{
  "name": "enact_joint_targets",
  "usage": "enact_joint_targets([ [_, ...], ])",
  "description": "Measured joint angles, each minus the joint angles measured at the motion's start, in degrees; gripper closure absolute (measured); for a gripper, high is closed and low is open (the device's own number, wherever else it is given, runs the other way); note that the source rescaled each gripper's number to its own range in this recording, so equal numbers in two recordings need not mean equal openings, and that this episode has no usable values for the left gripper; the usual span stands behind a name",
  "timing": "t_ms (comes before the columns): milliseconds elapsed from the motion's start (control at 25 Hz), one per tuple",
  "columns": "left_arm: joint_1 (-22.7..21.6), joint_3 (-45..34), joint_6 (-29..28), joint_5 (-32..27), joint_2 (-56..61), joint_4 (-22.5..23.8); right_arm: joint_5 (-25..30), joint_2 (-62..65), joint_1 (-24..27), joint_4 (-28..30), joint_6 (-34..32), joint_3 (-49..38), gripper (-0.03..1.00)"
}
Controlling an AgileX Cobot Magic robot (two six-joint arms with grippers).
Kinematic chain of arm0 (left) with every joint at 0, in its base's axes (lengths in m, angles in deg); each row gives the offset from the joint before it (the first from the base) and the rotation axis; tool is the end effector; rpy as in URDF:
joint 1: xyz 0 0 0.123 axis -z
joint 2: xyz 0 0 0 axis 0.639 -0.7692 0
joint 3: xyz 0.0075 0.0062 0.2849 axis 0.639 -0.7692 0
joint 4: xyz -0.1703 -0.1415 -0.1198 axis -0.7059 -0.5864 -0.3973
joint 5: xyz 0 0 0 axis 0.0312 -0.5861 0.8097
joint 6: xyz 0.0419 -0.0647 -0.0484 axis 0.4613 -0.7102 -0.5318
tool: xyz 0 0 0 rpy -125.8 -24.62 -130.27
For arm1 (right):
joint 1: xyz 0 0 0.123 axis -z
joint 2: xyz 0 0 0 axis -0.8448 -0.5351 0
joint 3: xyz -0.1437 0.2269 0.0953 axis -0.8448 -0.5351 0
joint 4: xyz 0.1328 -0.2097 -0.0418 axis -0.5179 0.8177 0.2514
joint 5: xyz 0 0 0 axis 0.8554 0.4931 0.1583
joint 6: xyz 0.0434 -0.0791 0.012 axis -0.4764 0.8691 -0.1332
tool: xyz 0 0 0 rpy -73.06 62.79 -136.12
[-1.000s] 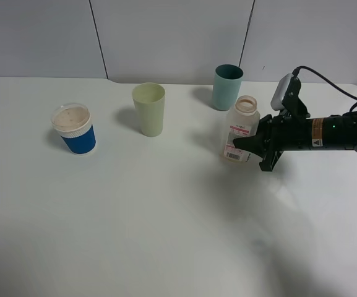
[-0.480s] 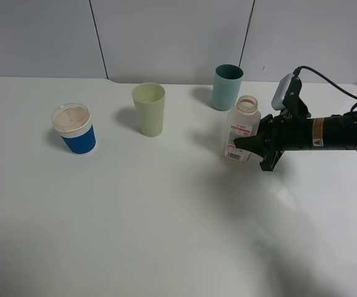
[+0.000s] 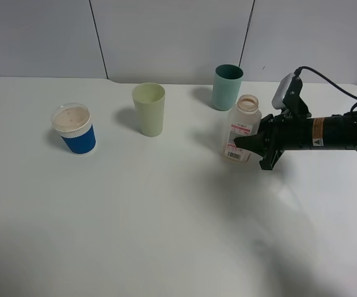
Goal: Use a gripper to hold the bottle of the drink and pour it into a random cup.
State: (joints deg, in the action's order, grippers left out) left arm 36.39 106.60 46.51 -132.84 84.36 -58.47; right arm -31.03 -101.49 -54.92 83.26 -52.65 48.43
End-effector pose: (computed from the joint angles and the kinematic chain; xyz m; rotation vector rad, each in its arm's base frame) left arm -0.0066 0.0043 0.2804 -0.0617 2.0248 0.1084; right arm 0.3051 0.0558 0.1013 -1.1296 1.7696 0.5451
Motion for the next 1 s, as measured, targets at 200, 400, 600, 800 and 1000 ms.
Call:
enact_joint_targets([
  [200, 0.0, 0.0, 0.0, 0.0, 0.0, 0.0, 1.2, -0.1, 0.0, -0.2, -2.5, 0.0, 0.58],
  [400, 0.0, 0.0, 0.0, 0.0, 0.0, 0.0, 0.8, -0.1, 0.0, -2.6, -3.5, 0.0, 0.10],
  [600, 0.0, 0.0, 0.0, 0.0, 0.0, 0.0, -1.8, -0.1, 0.0, -3.0, -3.8, 0.0, 0.04],
  [800, 0.0, 0.0, 0.0, 0.0, 0.0, 0.0, -3.0, 1.2, 0.0, -3.2, -5.7, 0.0, 0.03],
  [1000, 0.0, 0.0, 0.0, 0.0, 0.0, 0.0, -2.5, 8.1, 0.0, -4.6, -9.0, -0.1, 0.03],
])
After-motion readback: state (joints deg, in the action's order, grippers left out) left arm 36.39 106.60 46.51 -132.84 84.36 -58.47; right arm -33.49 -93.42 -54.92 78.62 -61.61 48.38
